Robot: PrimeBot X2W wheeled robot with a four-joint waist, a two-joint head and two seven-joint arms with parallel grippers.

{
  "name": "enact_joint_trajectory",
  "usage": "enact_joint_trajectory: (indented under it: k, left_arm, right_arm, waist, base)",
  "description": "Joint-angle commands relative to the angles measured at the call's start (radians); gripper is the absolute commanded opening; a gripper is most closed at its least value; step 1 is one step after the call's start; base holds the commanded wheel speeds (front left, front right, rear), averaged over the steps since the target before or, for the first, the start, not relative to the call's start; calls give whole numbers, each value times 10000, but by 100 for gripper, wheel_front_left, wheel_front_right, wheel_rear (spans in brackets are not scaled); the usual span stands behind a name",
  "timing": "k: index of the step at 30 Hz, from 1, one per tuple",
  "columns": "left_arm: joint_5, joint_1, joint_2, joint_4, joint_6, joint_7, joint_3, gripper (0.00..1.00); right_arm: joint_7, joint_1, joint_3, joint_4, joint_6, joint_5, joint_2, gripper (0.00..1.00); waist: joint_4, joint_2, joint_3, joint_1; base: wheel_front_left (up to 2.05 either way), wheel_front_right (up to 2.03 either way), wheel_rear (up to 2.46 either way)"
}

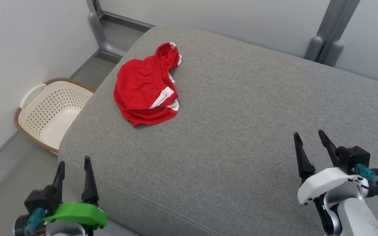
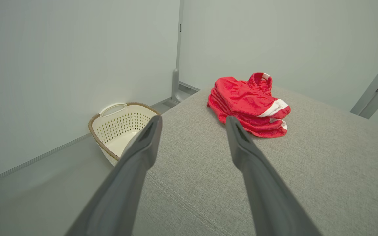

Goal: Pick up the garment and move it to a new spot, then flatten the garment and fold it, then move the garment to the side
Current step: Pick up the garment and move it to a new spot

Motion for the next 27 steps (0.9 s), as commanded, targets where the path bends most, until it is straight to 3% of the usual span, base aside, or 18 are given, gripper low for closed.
enact_joint_trajectory:
  k: [1, 4, 11, 22, 27]
  left_arm:
    - [-159, -615, 29, 464, -128, 4, -58, 100]
    - [-581, -2119, 22, 2251, -329, 343, -260, 100]
    - [-1697, -4499, 318, 4392, -622, 989, 106, 100]
    - [-2961, -6805, 1746, 6522, -662, 2590, 1109, 100]
    - [-3048, -7103, 2389, 7069, -304, 3070, 1293, 100]
  right_arm:
    - [91, 147, 30, -181, -12, -8, -54, 100]
    - [403, 163, 123, -684, -13, -108, -264, 100]
    - [1059, -358, 659, -1886, -13, -201, -520, 100]
    - [1311, -952, 890, -3116, -13, -138, -691, 100]
    - [1237, -1012, 929, -3398, -13, -176, -646, 100]
  waist:
    - [-137, 0, 134, 0]
    - [-582, 0, 573, 0]
    - [-2015, 0, 1907, 0]
    - [-4406, 0, 4015, 0]
    - [-5066, 0, 4496, 0]
  base:
    - [0, 0, 0]
    - [0, 0, 0]
    - [0, 0, 0]
    - [0, 0, 0]
    - [0, 0, 0]
